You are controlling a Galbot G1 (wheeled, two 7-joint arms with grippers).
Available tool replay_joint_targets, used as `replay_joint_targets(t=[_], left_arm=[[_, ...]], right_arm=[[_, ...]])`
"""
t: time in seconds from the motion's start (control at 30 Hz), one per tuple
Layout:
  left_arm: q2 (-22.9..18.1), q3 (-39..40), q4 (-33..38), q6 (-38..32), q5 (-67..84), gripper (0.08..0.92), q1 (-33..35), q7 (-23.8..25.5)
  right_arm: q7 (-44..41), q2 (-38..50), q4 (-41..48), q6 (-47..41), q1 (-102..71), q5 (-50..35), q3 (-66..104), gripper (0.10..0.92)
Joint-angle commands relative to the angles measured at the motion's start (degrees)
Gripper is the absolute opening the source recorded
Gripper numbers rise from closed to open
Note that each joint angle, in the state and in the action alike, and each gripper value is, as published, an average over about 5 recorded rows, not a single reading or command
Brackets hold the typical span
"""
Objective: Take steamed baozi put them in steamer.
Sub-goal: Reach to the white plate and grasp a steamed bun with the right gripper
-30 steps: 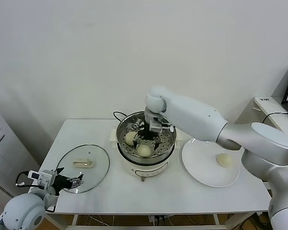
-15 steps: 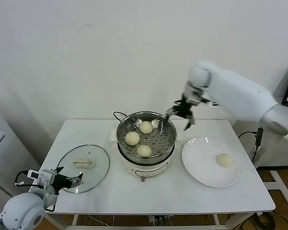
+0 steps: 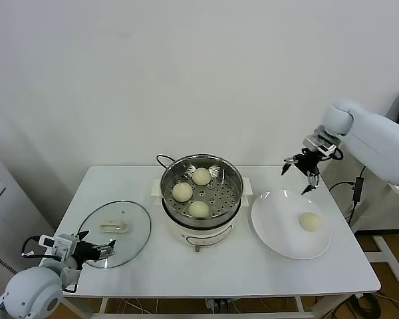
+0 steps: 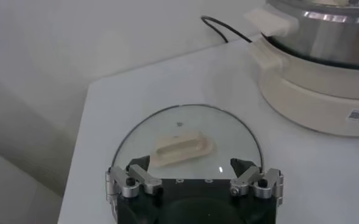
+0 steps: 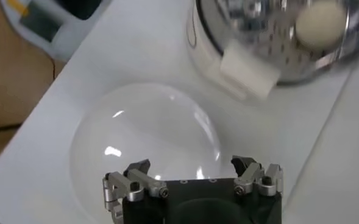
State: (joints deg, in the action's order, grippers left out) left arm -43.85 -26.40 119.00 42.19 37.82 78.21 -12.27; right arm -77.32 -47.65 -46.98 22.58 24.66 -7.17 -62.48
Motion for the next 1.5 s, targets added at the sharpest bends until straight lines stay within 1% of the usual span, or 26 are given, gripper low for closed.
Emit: replay_joint_targets(t=[0.03, 0.17, 0.43, 0.63, 1.07, 1.17, 1.3, 1.5], left_arm=[[0.02, 0.0, 0.09, 0.43, 0.01, 0.823, -0.02, -0.01], [0.03, -0.02, 0.21, 0.42, 0.0, 0.823, 0.09, -0.01], [0.2, -0.1, 0.54, 0.47, 0.0, 0.823, 0.18, -0.03], [0.05, -0.13, 0.72, 0.47, -0.01, 0.823, 0.34, -0.04], [0.07, -0.06, 0.72, 0.46, -0.07, 0.823, 0.42, -0.04], [0.08, -0.05, 0.79, 0.46, -0.07, 0.823, 0.42, -0.04], [0.04, -0.09, 0.85, 0.45, -0.08, 0.823, 0.45, -0.07], [-0.11, -0.18, 0.93, 0.48, -0.1, 0.823, 0.49, -0.15]], right_arm=[[1.87, 2.37, 5.25, -4.69, -9.87, 7.48, 6.42, 0.823], [3.36, 1.91, 6.87, -3.17, -14.28, 12.61, 10.59, 0.823], [6.02, 0.43, 9.5, -2.23, -18.56, 18.91, 16.61, 0.823], [7.68, -0.29, 10.56, -2.56, -20.42, 21.73, 18.82, 0.823], [10.37, -2.18, 12.86, -2.56, -23.77, 24.7, 23.01, 0.819], [10.52, -2.66, 13.4, -2.62, -24.07, 25.09, 23.77, 0.777], [10.22, -3.01, 13.63, -2.74, -24.02, 25.21, 24.1, 0.673], [9.8, -2.92, 12.88, -3.49, -23.04, 24.02, 23.33, 0.544]])
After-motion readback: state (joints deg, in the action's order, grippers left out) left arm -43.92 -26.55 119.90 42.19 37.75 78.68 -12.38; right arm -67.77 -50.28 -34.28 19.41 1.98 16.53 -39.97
